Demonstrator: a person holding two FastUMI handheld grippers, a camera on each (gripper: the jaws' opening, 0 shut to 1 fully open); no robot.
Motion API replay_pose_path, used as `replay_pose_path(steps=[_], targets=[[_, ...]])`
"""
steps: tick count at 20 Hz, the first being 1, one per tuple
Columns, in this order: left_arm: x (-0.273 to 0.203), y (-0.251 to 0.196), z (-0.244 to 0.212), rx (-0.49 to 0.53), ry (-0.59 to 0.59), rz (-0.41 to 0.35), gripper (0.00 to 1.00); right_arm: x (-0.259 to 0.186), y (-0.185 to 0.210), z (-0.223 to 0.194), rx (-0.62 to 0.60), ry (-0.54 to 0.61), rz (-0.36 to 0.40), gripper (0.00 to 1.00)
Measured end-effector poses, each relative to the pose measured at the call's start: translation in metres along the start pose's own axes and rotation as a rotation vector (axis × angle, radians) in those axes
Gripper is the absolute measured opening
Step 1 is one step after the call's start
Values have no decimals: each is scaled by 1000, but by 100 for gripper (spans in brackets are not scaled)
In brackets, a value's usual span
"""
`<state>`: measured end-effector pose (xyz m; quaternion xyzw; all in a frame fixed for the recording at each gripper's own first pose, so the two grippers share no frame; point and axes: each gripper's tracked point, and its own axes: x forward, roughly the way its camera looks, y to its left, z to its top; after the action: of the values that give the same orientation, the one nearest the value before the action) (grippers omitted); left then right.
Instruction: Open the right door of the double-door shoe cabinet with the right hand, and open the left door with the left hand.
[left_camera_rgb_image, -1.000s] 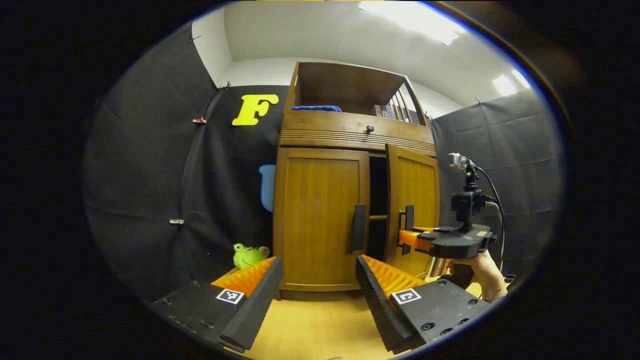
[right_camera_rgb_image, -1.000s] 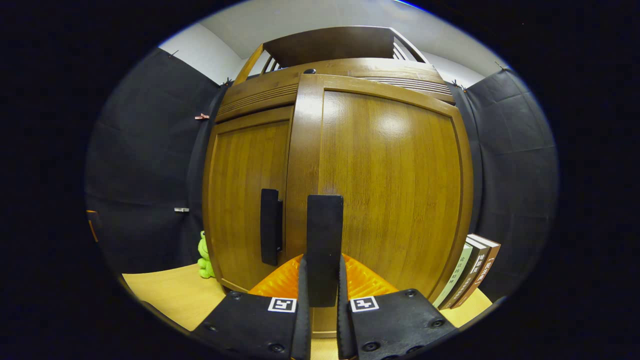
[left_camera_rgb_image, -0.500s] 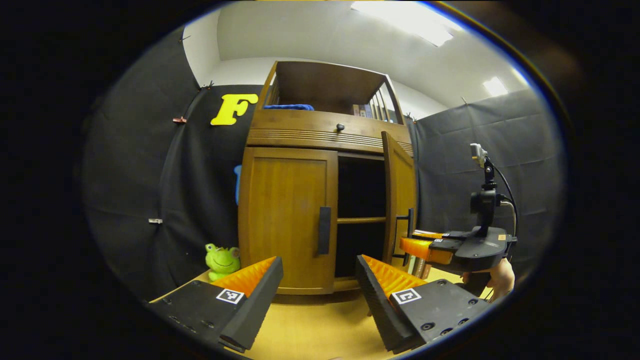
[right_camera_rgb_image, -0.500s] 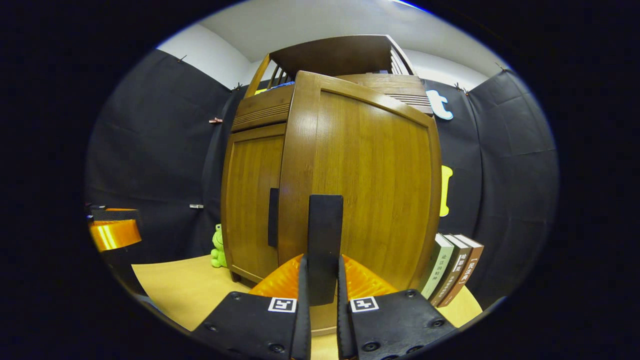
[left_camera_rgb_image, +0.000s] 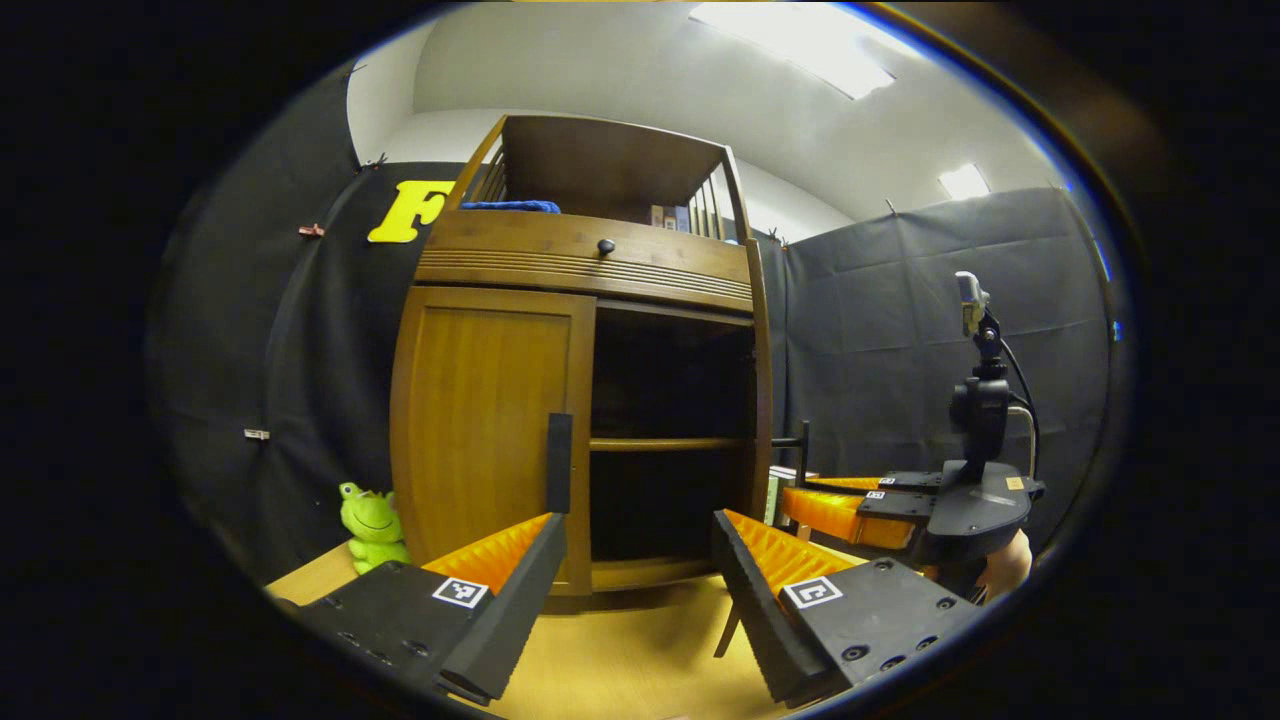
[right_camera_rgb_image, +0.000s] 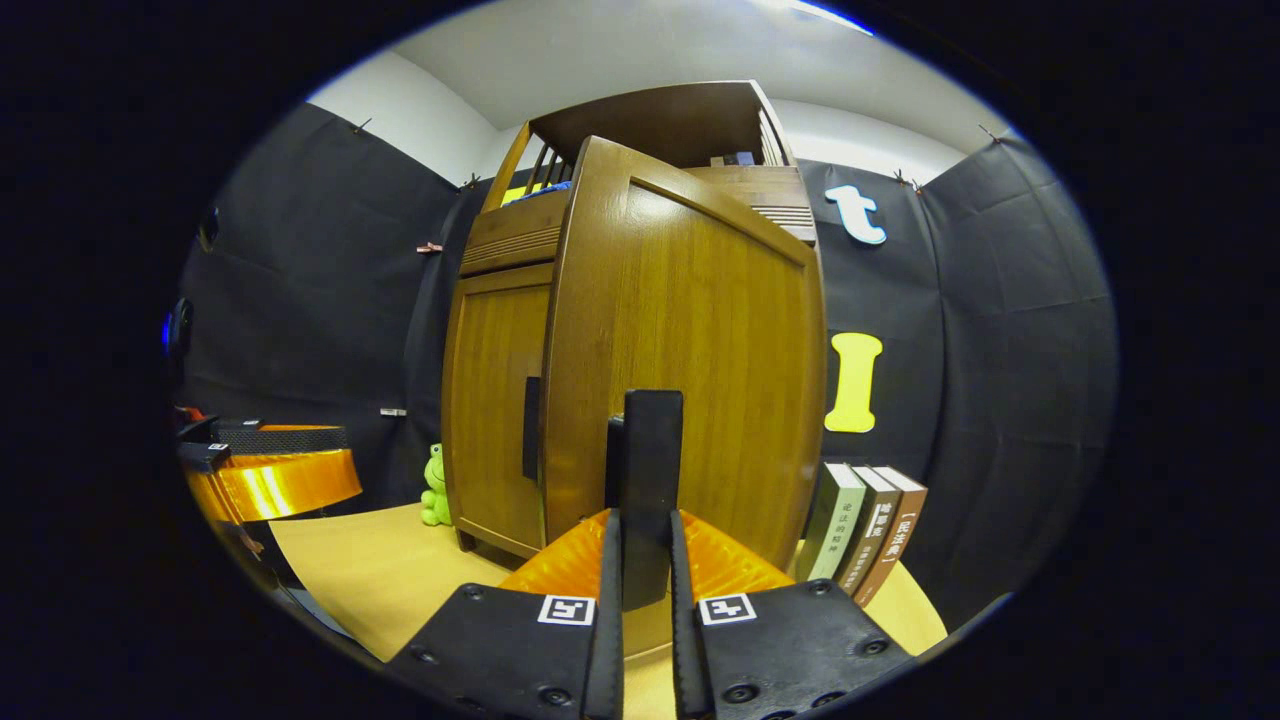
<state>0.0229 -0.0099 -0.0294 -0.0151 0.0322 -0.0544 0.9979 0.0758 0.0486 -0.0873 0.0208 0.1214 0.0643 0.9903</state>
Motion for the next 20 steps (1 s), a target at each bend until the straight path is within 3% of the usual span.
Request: replay_pose_path(steps=[1, 7, 12, 15, 16, 17, 18, 19, 20], targets=[[1, -7, 0, -2, -4, -14, 92, -5, -4, 0, -8, -1, -9, 23], [6, -40, 1, 2, -2, -63, 91, -27, -34, 2, -15, 2, -62, 20], [6, -63, 4, -13, -10, -95, 92, -49, -77, -1, -22, 20, -171, 17], [8, -75, 4, -12, -7, -114, 92, -61, -102, 2, -26, 21, -239, 28], [8, -78, 2, -11, -5, -121, 92, -66, -108, 4, -22, 15, -247, 27], [9, -82, 2, -11, -3, -129, 92, -70, -111, 6, -13, 10, -251, 7], [12, -84, 0, -12, -2, -136, 92, -75, -115, 6, -7, 10, -257, 7], [14, -85, -1, -14, -1, -139, 92, -79, -120, 5, -10, 13, -265, 27], [16, -86, -2, -13, -1, -142, 92, -84, -125, 4, -20, 15, -280, 17]])
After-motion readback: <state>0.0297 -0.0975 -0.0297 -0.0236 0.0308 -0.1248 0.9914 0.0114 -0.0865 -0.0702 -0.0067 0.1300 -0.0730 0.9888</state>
